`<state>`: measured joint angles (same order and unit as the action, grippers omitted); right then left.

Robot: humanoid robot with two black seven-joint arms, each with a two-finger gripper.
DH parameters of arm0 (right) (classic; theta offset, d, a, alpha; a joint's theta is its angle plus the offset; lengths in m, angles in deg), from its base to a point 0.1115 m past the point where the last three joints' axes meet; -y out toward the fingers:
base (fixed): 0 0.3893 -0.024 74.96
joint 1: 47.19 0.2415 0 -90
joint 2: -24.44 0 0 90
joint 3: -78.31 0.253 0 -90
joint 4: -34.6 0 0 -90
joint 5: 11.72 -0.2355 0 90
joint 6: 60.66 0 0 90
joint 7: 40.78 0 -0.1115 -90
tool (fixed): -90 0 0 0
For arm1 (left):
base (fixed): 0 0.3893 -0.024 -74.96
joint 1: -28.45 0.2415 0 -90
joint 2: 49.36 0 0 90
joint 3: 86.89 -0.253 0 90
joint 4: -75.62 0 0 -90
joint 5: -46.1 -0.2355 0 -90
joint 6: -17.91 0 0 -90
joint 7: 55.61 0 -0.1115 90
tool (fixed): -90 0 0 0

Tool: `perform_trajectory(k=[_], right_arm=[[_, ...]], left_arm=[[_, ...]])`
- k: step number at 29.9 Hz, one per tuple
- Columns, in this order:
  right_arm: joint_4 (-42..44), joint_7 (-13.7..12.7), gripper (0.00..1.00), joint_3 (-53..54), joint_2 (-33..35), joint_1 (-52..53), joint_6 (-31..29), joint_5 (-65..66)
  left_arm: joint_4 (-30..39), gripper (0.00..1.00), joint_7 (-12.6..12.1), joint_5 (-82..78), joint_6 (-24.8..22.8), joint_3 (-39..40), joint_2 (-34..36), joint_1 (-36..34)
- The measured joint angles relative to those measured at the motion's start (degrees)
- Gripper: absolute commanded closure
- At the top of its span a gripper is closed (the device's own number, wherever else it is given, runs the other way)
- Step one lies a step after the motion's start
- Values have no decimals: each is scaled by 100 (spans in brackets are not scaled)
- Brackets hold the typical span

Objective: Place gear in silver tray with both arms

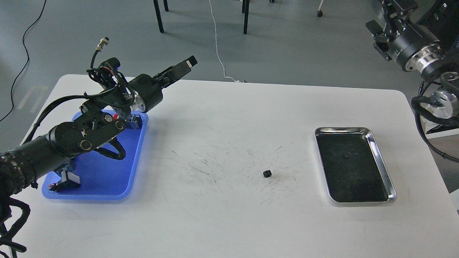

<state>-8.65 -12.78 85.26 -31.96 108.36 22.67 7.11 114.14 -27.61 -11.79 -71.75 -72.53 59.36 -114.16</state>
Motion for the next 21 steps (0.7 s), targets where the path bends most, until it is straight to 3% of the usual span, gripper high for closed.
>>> perform_trajectory(k=[10, 18, 21], right_arm=[[-1012, 0, 6, -115, 383, 140, -484, 1972], [-1245, 0, 7, -545, 454, 398, -1272, 3526], [-1264, 0, 11, -704, 448, 492, -1468, 3862]], left_arm=[[-357, 2, 0, 1125, -1604, -3, 454, -33], [-707, 2, 0, 2387, -2275, 28, 670, -61], [-787, 2, 0, 2715, -2369, 72, 696, -73]])
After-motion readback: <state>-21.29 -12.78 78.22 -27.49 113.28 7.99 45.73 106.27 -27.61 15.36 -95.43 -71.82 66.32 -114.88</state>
